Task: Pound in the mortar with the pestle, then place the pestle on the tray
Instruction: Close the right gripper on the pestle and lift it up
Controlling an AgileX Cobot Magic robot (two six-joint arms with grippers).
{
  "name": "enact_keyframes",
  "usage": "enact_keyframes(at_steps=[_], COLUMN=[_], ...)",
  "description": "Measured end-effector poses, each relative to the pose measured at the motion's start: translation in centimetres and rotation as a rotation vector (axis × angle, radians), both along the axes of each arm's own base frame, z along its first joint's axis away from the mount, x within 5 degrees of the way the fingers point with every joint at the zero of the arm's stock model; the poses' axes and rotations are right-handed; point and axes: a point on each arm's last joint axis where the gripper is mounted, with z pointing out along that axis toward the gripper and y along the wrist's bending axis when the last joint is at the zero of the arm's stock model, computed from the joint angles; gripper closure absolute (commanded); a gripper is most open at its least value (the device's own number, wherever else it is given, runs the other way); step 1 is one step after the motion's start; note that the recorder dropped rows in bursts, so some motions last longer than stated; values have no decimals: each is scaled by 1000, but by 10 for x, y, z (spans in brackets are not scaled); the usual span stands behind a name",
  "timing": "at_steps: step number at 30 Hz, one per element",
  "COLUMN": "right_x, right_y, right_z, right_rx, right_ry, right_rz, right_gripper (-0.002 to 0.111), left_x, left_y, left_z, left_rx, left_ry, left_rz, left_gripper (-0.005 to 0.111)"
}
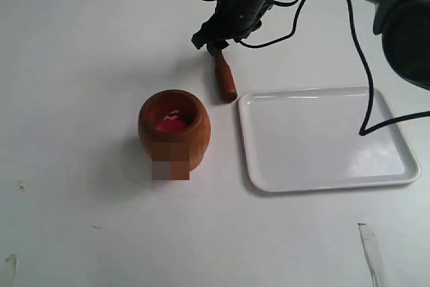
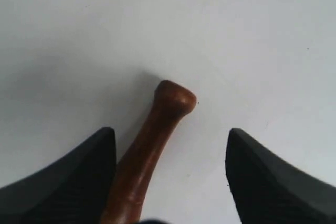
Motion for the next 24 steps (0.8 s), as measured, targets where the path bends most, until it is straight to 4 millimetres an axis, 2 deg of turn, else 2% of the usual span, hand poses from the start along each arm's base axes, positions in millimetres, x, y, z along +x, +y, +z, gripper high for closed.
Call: enact_keyframes(at_steps=[8,15,16,20,24], right_x=[1,2,2,2,2], right_y=[3,4,3,4,3], right_z=[-3,-28,-31,-30,-30], right_rx=[34,13,9,10,-21], right_ry=[-6,38,41,38,18], right_rz=[-12,-28,-28,-23,69], right_gripper=[55,57,63,108,108], left_x=[0,0,0,0,0], left_y=[0,0,0,0,0], left_z=[0,0,0,0,0], left_rx=[0,0,0,0,0], left_ry=[0,0,0,0,0], left_rz=[0,0,0,0,0], left_gripper=[107,107,107,107,107])
